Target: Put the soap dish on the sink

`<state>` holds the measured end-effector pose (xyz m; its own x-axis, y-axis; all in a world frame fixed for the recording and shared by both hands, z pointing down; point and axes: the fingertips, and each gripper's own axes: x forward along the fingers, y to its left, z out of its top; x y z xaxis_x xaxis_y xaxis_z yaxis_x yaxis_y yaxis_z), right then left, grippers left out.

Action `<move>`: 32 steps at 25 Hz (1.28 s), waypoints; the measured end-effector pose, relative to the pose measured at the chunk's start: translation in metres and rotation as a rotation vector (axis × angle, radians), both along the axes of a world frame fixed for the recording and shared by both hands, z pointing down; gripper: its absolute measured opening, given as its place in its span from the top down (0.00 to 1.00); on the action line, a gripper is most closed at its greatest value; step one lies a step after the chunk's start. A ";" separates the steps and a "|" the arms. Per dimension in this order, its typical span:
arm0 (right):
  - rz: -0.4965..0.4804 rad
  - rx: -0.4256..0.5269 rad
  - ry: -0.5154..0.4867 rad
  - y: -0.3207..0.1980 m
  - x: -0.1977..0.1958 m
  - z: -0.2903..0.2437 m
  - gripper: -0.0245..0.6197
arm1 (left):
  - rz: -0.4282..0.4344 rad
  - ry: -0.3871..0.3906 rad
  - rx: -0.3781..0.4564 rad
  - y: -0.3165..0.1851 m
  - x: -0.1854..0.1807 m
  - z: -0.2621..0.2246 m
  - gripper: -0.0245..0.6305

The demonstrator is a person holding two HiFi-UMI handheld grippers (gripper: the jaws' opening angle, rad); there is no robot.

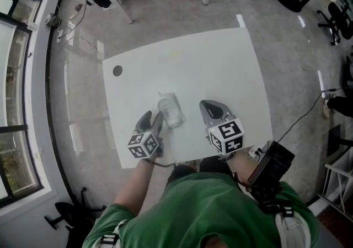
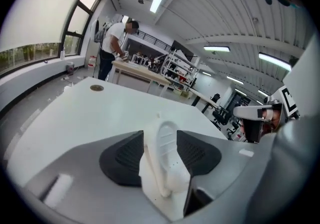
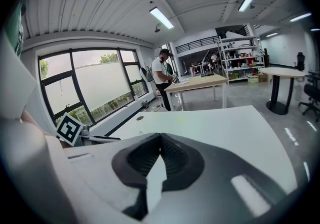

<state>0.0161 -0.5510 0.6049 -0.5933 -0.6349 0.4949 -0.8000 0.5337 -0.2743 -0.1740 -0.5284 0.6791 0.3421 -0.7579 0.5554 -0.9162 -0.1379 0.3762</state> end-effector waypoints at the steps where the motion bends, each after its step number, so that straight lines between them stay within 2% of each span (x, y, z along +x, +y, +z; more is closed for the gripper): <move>1: 0.001 0.008 0.001 0.006 -0.002 -0.007 0.96 | -0.012 0.003 0.036 0.006 -0.004 -0.012 0.66; 8: 0.000 0.074 0.000 0.033 -0.016 -0.039 0.96 | -0.017 0.054 0.209 0.032 -0.005 -0.079 0.94; 14: 0.013 0.140 0.009 0.064 -0.028 -0.067 0.96 | 0.042 0.110 0.332 0.055 0.004 -0.130 0.95; 20: 0.037 0.168 0.023 0.102 -0.025 -0.086 0.96 | 0.081 0.149 0.374 0.088 0.013 -0.155 0.95; 26: 0.025 0.206 0.020 0.125 -0.013 -0.101 0.96 | 0.073 0.150 0.390 0.113 0.030 -0.166 0.95; 32: -0.021 0.241 0.003 0.155 0.010 -0.116 0.96 | 0.027 0.129 0.427 0.141 0.054 -0.184 0.95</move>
<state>0.0264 -0.3965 0.4888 -0.6063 -0.7226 0.3319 -0.7887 0.5999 -0.1345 -0.1198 -0.3875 0.4951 0.4109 -0.8999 0.1462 -0.8596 -0.3291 0.3908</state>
